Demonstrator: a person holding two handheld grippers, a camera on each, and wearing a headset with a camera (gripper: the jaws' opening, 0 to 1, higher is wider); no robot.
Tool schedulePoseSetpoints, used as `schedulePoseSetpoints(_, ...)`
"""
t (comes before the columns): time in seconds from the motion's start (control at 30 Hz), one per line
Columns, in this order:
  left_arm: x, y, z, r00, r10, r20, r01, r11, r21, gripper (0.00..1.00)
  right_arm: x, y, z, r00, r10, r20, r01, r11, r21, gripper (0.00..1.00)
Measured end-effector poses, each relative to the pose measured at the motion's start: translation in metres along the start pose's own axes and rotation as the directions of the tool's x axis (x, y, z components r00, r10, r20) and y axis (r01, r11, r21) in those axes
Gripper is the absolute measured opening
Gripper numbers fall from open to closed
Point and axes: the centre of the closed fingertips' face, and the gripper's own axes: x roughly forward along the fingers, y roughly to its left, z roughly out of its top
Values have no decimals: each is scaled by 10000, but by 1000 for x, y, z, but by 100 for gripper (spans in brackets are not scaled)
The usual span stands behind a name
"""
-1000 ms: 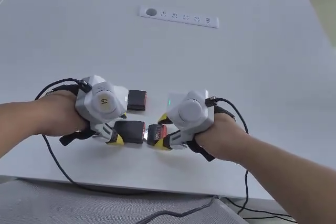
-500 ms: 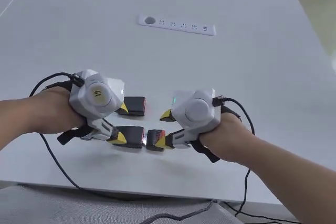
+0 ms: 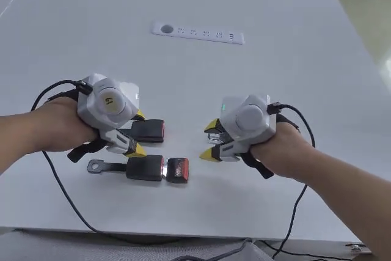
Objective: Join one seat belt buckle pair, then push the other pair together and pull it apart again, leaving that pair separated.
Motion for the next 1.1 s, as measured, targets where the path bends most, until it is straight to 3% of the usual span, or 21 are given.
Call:
schedulePoseSetpoints(0.2,7,12,-7,9997,-50,-252,50,10000,0,50,-8,-17,-24,9993,-130,-352,135,9998,137,31)
schedulePoseSetpoints(0.37,13,15,-10,9991,-135,-398,138,9999,68,51,-14,-29,-42,9983,-175,-556,195,9992,346,31)
schedulePoseSetpoints(0.63,24,25,-12,9979,-270,-585,286,9992,262,50,-18,-41,-70,9928,-299,-1162,314,9995,106,32)
schedulePoseSetpoints(0.9,34,26,-21,9947,-606,-827,630,9977,262,48,-12,-43,-85,9904,-41,-1382,72,9997,221,32)
schedulePoseSetpoints(1.1,41,29,-27,9916,-685,-1098,723,9969,314,46,-6,-43,-88,9890,174,-1470,-161,9998,103,32)
